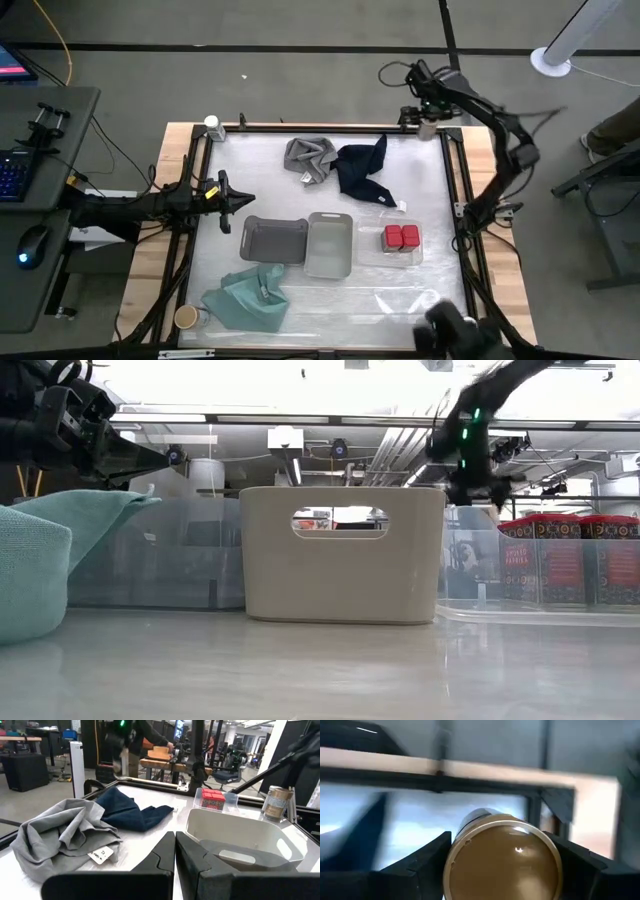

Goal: Sort spices by type
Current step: Put the top brown spice bottle into the gray bin

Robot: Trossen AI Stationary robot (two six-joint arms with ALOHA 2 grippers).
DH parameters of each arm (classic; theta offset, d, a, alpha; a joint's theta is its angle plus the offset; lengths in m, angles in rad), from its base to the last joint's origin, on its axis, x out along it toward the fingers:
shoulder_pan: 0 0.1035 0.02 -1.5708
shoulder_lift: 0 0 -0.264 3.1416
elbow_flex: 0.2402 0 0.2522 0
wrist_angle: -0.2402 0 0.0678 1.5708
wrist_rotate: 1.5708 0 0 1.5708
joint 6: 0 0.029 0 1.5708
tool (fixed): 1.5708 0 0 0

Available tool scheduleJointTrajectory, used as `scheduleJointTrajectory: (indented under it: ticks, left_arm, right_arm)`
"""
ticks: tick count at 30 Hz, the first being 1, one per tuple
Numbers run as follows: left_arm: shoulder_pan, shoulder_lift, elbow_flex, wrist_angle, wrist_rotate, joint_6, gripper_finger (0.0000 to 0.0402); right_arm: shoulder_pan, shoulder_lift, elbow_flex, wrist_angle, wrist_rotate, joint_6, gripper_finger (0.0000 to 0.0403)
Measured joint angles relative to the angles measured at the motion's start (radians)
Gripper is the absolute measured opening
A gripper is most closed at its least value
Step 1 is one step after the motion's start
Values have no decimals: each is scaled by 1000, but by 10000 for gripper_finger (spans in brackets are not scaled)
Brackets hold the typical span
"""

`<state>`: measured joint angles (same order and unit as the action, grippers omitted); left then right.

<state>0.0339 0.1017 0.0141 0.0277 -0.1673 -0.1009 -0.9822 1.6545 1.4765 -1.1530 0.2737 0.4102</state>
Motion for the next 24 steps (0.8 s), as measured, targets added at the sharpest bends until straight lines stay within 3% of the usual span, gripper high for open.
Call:
scheduleJointTrajectory:
  ticks: [4, 8, 13, 16, 19, 24]
  left_arm:
    - [0, 0, 0, 0, 0, 0, 0]
    - [0, 0, 0, 0, 0, 0, 0]
    - [0, 0, 0, 0, 0, 0, 0]
    - [0, 0, 0, 0, 0, 0, 0]
    - [0, 0, 0, 0, 0, 0, 0]
    - [0, 0, 0, 0, 0, 0, 0]
  right_arm:
    - [157, -156, 2, 41, -226, -57, 274]
    - [414, -273, 2, 99, -381, -2, 274]
    - [784, -294, 2, 219, -399, 96, 274]
    - [938, -247, 2, 294, -395, 106, 274]
    - [1028, -175, 2, 358, -387, 93, 274]
    - [1082, -50, 2, 390, -386, 43, 274]
